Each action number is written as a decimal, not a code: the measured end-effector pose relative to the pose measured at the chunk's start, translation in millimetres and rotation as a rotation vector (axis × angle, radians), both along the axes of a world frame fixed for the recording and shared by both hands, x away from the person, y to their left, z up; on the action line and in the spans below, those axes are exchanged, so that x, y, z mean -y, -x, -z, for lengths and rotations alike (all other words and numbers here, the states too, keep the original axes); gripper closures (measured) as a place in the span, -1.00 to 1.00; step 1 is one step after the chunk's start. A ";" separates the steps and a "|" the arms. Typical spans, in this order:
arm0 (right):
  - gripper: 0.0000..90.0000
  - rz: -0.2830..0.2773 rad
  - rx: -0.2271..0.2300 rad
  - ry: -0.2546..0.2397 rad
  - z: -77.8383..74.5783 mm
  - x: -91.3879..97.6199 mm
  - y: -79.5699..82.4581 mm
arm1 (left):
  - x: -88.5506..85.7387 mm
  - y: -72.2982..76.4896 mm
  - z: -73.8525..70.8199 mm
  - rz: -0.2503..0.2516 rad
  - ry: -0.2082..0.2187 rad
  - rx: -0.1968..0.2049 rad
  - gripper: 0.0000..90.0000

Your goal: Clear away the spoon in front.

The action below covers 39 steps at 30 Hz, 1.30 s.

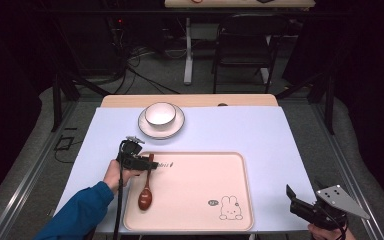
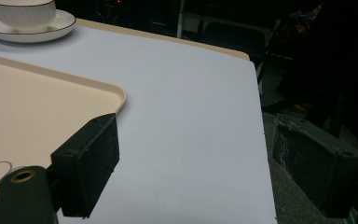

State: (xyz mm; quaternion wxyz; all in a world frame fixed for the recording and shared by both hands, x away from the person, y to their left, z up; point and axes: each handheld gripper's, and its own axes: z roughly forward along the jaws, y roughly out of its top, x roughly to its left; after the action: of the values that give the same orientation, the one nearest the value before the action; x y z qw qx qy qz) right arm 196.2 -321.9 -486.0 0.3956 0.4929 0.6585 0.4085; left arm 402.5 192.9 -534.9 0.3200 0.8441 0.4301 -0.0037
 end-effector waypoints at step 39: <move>-0.68 0.004 -0.002 0.004 -0.1 -0.3 -0.4 | -14.8 81.7 -73.4 -0.169 0.064 0.510 -0.92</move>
State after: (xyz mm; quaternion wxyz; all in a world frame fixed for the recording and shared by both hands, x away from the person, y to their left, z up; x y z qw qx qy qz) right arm 196.6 -321.6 -485.9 0.3965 0.4940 0.6588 0.4059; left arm 320.8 207.7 -461.5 0.4439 0.7683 0.4042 0.2220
